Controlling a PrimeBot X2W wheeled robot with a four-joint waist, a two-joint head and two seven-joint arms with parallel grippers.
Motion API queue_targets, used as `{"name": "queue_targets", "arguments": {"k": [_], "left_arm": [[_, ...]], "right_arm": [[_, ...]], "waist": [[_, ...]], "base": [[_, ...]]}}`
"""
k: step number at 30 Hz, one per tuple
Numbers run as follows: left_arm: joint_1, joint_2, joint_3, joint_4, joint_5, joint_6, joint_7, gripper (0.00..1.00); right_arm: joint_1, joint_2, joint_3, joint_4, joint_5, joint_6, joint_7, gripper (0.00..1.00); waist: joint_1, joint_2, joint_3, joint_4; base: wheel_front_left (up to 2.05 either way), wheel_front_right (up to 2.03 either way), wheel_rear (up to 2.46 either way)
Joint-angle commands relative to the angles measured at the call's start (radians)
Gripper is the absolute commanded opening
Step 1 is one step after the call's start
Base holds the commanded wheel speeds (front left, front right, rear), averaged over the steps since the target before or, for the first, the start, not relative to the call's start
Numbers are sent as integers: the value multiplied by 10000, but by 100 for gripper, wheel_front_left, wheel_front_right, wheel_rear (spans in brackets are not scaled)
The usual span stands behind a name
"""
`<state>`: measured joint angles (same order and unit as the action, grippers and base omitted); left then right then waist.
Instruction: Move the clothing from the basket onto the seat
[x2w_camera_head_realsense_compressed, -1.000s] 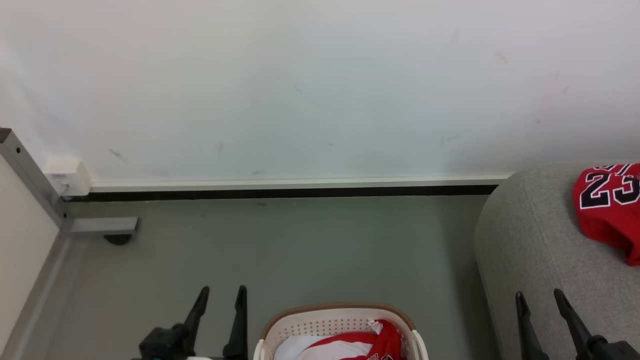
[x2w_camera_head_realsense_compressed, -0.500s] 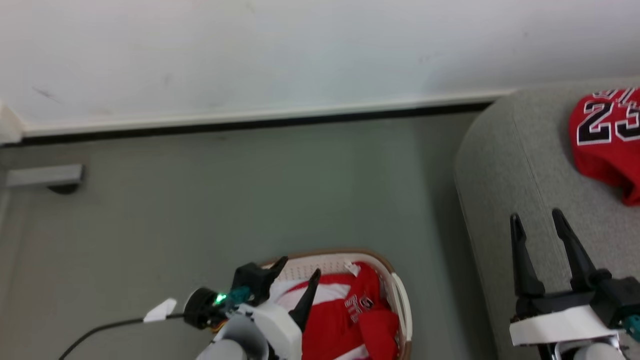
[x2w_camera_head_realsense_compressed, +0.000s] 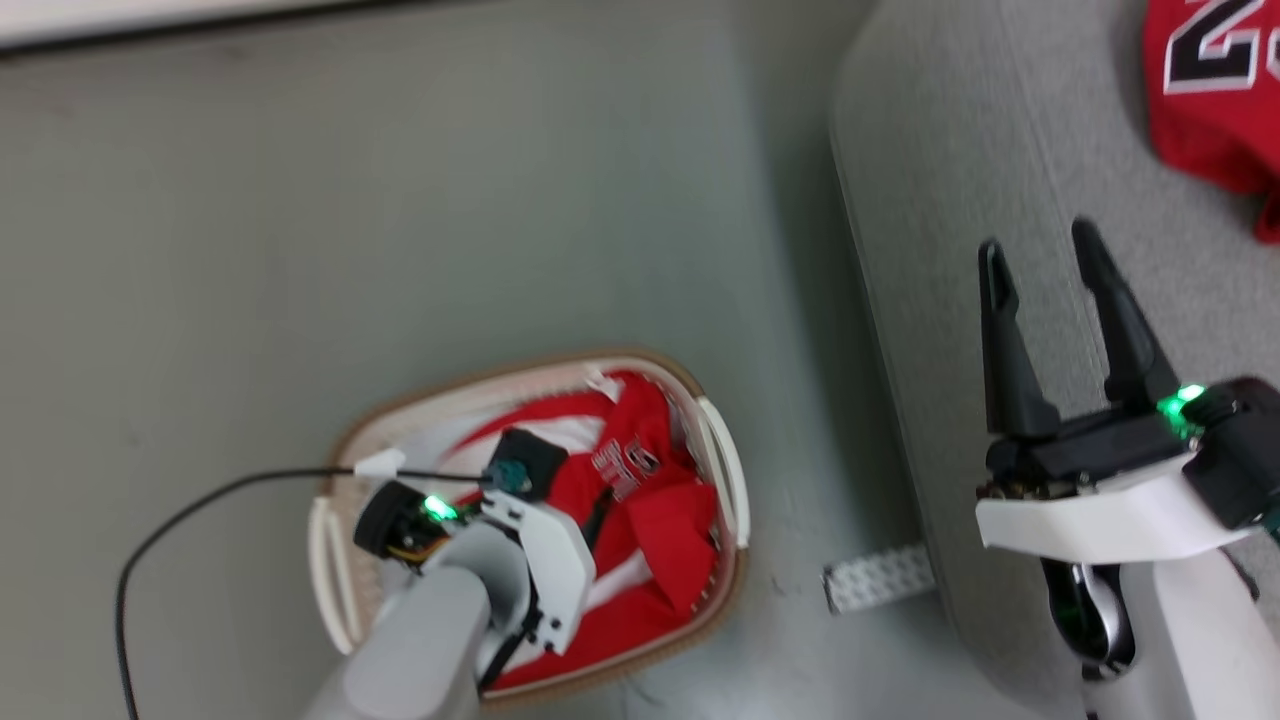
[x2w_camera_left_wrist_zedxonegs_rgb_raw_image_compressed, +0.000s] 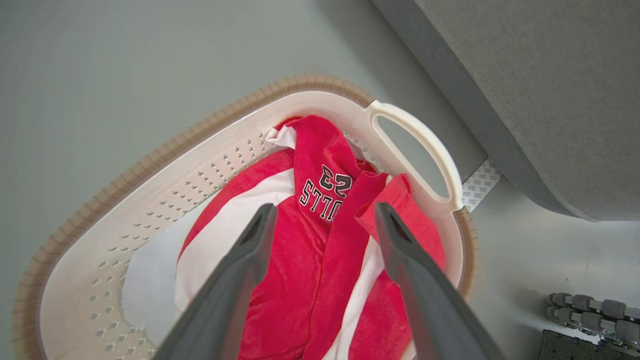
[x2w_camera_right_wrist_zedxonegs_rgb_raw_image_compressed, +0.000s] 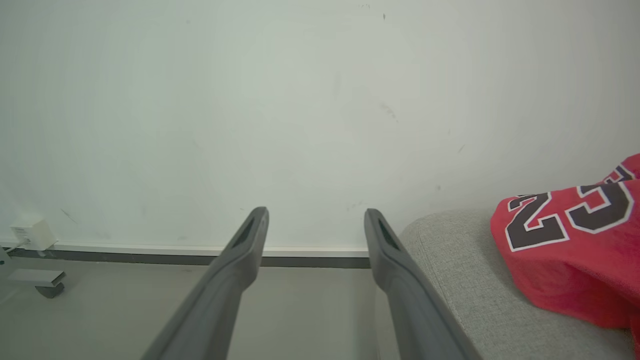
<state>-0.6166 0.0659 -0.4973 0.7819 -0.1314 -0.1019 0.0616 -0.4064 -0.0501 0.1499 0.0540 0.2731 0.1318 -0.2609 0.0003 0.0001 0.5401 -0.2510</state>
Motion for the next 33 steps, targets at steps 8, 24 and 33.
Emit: {"name": "queue_targets", "arguments": {"k": [8,24,33], "left_arm": [[-1355,430,-14,1134,242,21,-94,100],[-2949,578,-684,2827,859,411,-258,100],[-3257,296,-900,3273,634,187,-707,0]], "right_arm": [[-1115,29,288,-576,243,-23,-19,100],[-1992,23,506,-1148,290,-23,-20,100],[-1742,23,357,-1129,213,-22,-20,100]], "waist": [[-3,-1,2926,-1033],[-3,-1,4648,-1087],[-3,-1,4672,-939]], "base": [[0,0,0],[0,0,0],[0,0,0]]}}
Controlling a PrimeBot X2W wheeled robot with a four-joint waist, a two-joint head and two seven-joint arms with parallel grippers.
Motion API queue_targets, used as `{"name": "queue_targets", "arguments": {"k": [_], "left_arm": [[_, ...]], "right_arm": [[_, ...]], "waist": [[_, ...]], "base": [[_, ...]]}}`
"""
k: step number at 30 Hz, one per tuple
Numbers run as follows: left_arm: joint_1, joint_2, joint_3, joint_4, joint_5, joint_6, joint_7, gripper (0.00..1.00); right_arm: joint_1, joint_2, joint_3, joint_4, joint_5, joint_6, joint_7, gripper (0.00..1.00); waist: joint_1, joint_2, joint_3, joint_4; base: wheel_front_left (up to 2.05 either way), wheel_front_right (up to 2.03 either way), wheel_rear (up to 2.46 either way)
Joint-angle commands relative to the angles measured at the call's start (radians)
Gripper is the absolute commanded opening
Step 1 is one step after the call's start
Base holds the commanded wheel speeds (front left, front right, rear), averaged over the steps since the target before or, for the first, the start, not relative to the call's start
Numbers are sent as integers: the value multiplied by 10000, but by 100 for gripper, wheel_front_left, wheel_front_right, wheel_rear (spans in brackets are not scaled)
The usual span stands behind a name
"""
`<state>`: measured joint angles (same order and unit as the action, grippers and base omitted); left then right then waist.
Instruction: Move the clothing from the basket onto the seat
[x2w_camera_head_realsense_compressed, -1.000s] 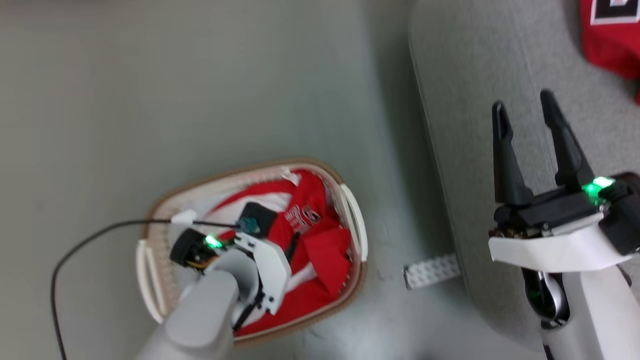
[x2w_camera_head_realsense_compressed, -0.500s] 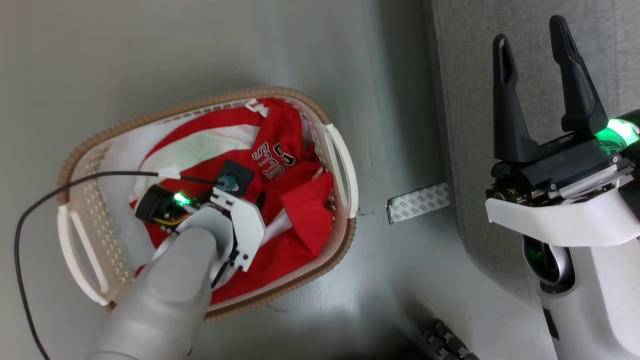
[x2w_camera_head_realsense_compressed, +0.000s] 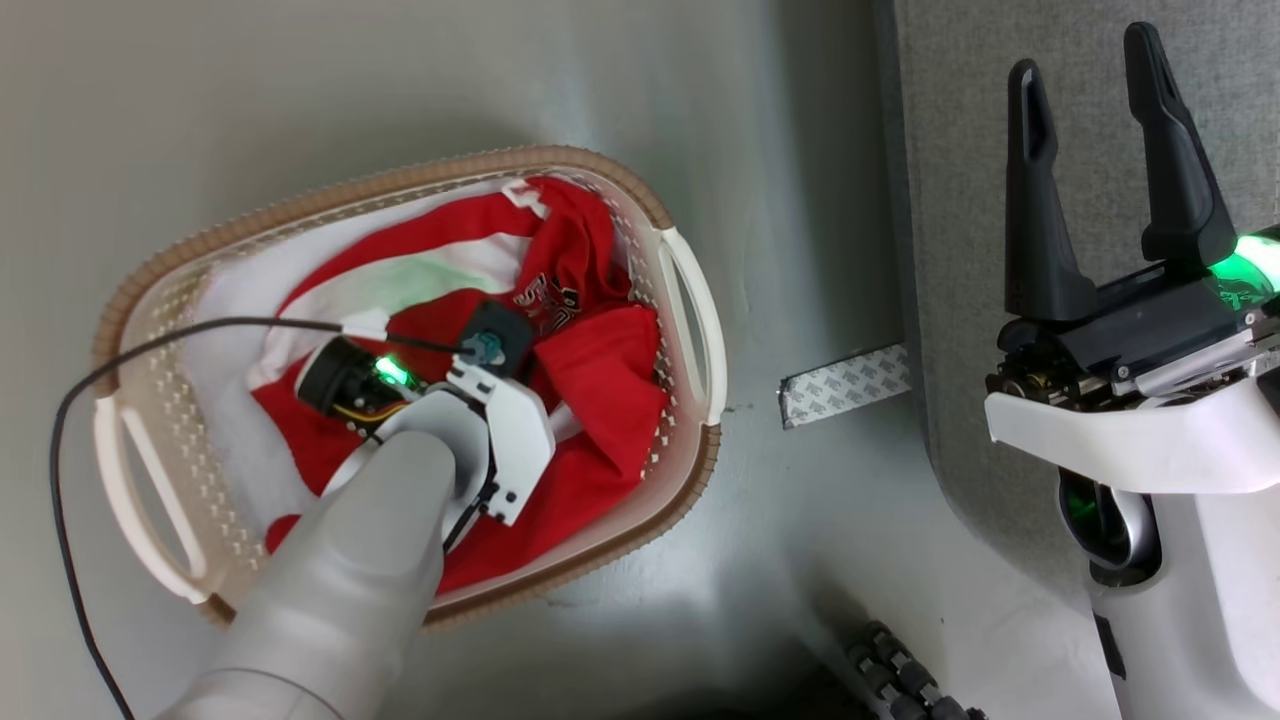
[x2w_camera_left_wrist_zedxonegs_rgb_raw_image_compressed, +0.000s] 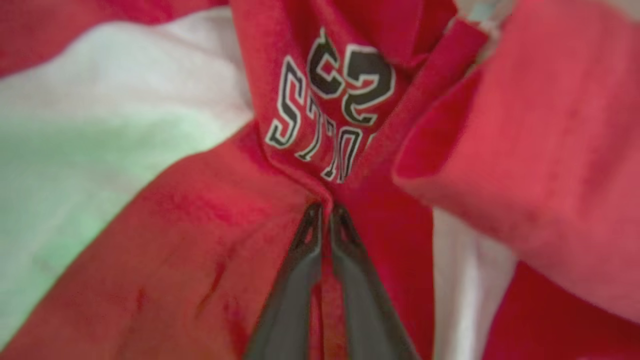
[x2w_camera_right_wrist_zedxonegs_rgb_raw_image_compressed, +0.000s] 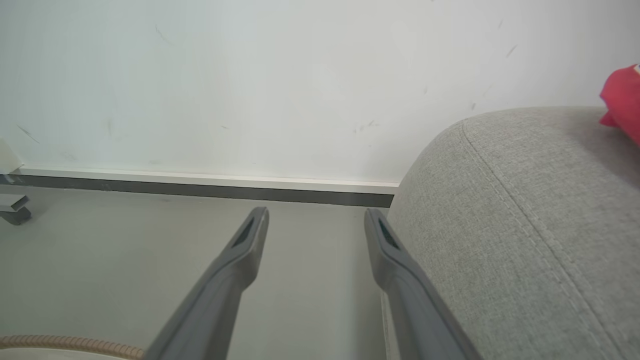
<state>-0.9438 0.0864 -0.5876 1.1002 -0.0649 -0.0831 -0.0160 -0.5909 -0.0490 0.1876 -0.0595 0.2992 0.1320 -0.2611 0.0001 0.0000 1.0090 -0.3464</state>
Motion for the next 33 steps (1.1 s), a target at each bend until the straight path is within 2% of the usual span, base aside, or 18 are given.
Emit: {"name": "queue_targets", "arguments": {"k": [1,9,18,27,33], "left_arm": [[-6,68,-16,136,-76,-28,-17,0],[276,-193,66,260,-634,-205,-785,0],[1249,-339,-23,-42,-1663,-420,-1350,0],[2705,-345,-582,-1504,-3147,-471,-1412,0],[3387,-347,-638,-2517,-3841,-131,-1387,0]], "right_arm": [[115,12,-25,56,-43,-24,-19,100],[402,7,-237,436,-84,-25,-18,100],[1388,-1,-848,959,-291,-25,-18,100],[2702,-4,-1340,1437,-627,-26,-18,100],[3502,-4,-1617,1646,-875,-26,-18,100]], "waist": [[-1,0,-86,50],[-1,0,-1218,497],[-1,0,-3507,1154],[-1,0,-5884,1802],[-1,0,-7282,2272]], "base": [[0,0,0],[0,0,0],[0,0,0],[0,0,0],[0,0,0]]}}
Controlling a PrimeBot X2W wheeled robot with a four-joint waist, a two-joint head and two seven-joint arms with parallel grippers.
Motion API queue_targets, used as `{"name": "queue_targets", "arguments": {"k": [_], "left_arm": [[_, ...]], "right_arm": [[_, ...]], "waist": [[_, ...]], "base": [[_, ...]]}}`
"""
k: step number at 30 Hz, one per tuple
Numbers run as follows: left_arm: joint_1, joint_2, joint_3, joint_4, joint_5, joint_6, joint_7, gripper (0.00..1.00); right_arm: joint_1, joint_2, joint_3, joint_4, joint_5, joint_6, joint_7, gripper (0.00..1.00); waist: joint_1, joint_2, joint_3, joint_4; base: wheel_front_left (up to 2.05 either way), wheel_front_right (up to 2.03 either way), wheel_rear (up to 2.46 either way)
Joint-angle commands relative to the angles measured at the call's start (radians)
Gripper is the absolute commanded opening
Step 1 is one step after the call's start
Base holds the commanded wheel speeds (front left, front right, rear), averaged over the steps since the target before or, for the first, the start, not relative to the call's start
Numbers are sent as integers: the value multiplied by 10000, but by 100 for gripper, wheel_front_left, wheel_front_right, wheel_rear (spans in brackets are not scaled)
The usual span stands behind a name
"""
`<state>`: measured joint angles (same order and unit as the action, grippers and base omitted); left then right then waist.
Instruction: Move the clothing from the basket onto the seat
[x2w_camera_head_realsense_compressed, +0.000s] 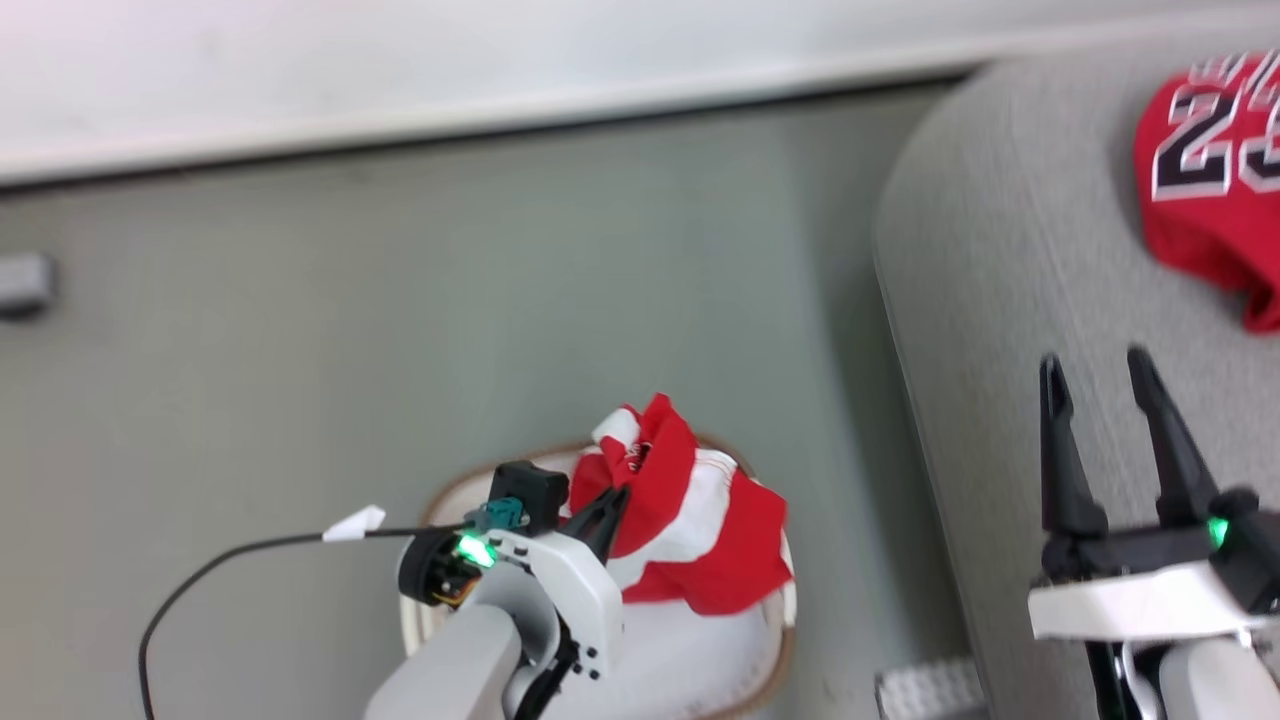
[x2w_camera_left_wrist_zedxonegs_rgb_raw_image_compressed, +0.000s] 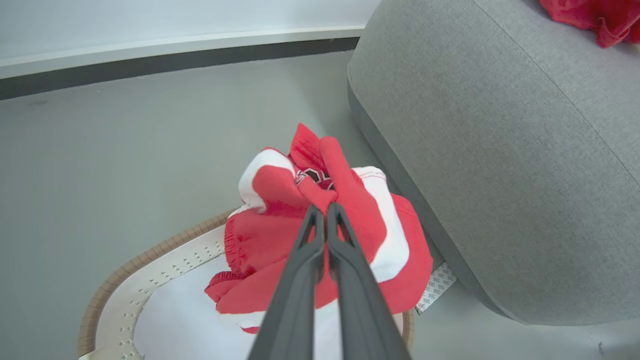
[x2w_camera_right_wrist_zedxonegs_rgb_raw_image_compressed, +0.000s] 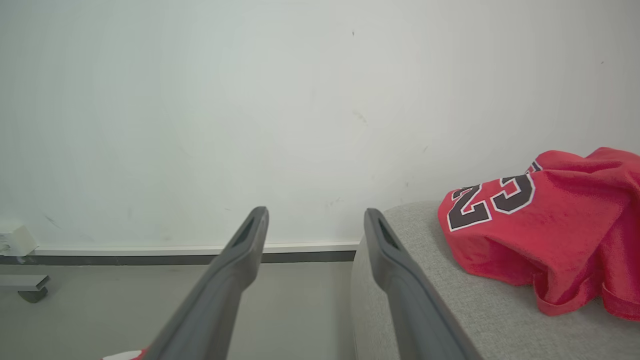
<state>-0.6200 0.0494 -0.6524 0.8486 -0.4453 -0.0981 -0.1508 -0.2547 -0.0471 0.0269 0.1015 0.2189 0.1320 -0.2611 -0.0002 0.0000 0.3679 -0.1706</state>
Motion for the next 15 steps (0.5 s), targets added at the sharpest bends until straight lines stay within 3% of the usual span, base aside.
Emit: {"name": "queue_targets", "arguments": {"k": [1,7,15], "left_arm": [[265,23,19,-175,-132,62,-49,0],[774,54,225,-1414,-501,564,64,0],[1560,592,660,-3306,-885,1323,592,0]], "right_arm": [[295,-23,-74,85,-115,-26,-18,100],[1109,-21,-265,255,-265,-26,-18,100],[2131,-21,220,602,-194,-24,-18,100]], "waist": [[2,0,-1129,602],[2,0,-2267,986],[2,0,-3505,1118]], "base": [[0,0,0],[0,0,0],[0,0,0]]}}
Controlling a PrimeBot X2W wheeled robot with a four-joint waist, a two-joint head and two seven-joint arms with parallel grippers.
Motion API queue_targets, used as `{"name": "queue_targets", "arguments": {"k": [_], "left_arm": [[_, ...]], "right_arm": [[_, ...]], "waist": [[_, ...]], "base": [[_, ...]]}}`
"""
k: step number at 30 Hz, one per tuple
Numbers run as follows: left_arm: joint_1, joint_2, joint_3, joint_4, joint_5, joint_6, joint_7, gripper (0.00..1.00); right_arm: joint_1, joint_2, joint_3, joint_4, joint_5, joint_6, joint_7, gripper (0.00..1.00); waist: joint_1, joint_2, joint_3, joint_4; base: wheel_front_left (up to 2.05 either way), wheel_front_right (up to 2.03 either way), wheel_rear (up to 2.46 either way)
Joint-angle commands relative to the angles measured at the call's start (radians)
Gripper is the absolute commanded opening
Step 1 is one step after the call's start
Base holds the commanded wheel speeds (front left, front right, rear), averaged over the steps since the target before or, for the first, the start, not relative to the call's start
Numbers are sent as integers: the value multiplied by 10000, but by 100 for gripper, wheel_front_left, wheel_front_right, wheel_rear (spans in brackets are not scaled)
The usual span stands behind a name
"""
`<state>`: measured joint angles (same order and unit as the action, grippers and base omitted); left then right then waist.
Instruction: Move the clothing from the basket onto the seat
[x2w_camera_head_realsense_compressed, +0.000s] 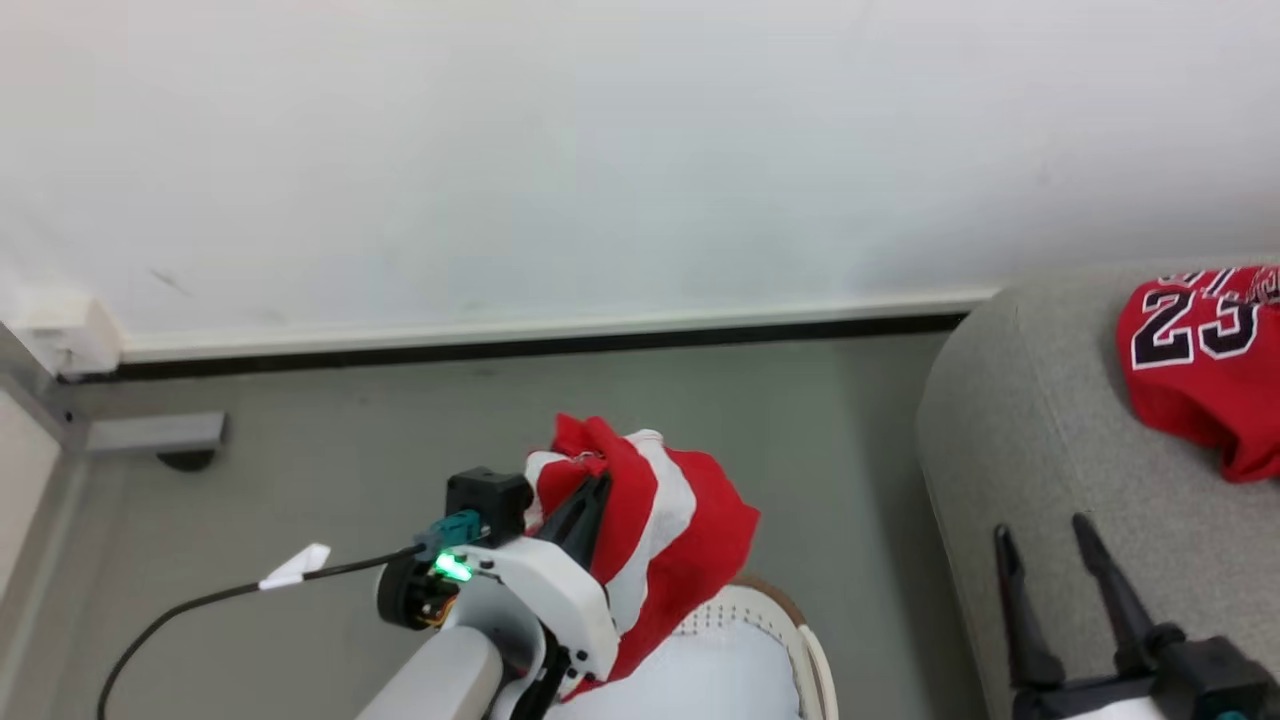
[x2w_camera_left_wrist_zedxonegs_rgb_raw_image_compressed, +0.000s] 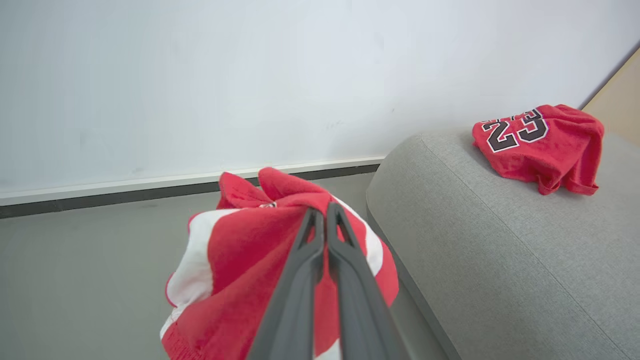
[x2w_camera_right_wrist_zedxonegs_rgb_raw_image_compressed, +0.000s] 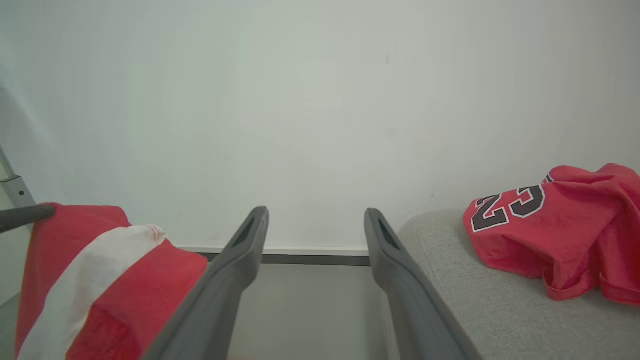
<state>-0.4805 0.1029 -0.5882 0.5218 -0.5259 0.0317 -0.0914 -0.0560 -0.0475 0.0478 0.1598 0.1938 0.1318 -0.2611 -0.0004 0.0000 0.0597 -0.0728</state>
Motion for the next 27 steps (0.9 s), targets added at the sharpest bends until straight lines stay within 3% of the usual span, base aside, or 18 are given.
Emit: {"name": "queue_targets", "arguments": {"k": [1,13,19,27], "left_arm": [[283,171,56,-304,-94,118,103,0],[1932,1928,495,-4171,-201,1253,1620,0],[2395,2308,495,-5387,-131,1618,2115,0],[2481,2472,409,-6040,-77,1740,2381,0]], "right_arm": [[245,-21,124,70,78,-24,-18,100],[406,-692,2079,151,366,-22,-18,100],[-177,-1363,3401,39,821,-22,34,100],[-2261,-2462,6352,-33,1680,-24,946,100]], "waist": [[4,0,-559,131],[4,0,-1095,-47],[4,0,-1056,31],[4,0,-914,125]], "base": [[0,0,0],[0,0,0],[0,0,0],[0,0,0]]}}
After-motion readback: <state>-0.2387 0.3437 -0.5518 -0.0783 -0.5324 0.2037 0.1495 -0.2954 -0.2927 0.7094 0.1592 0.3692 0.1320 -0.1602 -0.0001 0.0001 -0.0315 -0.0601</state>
